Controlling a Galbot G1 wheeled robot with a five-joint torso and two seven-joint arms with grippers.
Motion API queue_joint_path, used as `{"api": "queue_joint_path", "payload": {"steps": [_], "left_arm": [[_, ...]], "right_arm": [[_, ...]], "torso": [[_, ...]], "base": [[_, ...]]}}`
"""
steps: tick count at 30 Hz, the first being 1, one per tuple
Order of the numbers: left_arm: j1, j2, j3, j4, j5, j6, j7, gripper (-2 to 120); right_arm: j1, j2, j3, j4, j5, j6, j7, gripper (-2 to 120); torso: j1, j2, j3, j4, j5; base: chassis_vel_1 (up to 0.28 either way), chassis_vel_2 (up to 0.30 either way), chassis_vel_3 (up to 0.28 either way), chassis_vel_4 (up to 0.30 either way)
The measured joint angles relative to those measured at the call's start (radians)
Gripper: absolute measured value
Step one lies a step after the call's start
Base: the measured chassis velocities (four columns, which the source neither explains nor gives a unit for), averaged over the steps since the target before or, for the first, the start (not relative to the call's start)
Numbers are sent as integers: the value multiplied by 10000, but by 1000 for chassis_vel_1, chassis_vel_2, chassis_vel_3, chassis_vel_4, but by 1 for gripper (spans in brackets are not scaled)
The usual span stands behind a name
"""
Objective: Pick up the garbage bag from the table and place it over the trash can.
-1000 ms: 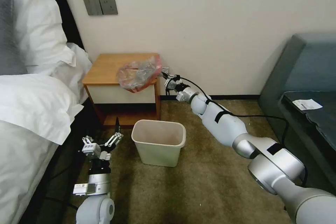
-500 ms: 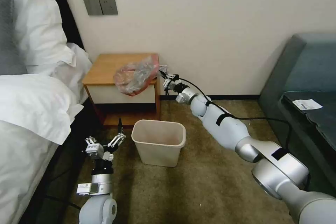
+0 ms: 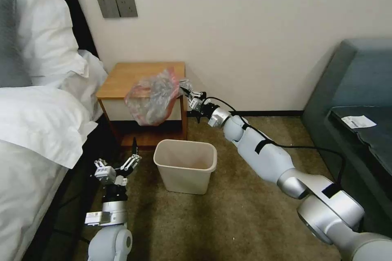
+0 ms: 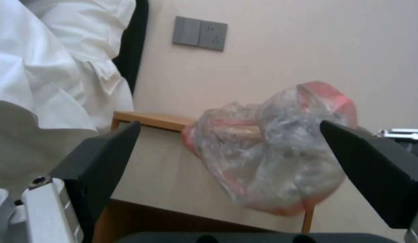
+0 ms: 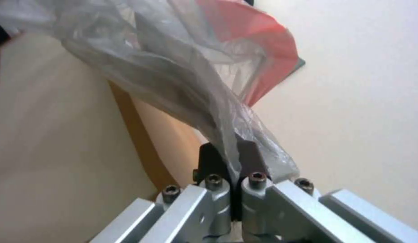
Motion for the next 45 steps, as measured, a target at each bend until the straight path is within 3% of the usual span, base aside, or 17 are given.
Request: {"api": "queue_joint_path", "payload": {"steps": [12, 23, 31, 45], "left_arm": [[-195, -31, 334, 399, 73, 12, 0, 99], [-212, -108, 484, 433, 137, 23, -1, 99], [-196, -61, 462, 433, 124, 23, -5, 99], [-273, -104, 763, 521, 209, 21, -6, 99]], "right_arm": [[-2120, -1221, -541, 3093, 246, -589, 34, 0], [-2649, -1325, -669, 3548, -36, -937, 347, 0], [-3032, -1930, -988, 3863, 8, -1056, 245, 0], [-3733, -3163, -1352, 4755, 1342, -2024, -27, 0]], "torso": [[0, 0, 0, -2, 1], [0, 0, 0, 0, 0], [0, 0, 0, -1, 0], [0, 0, 1, -1, 0]], "base": [[0, 0, 0, 0], [0, 0, 0, 0], [0, 0, 0, 0], [0, 0, 0, 0]]}}
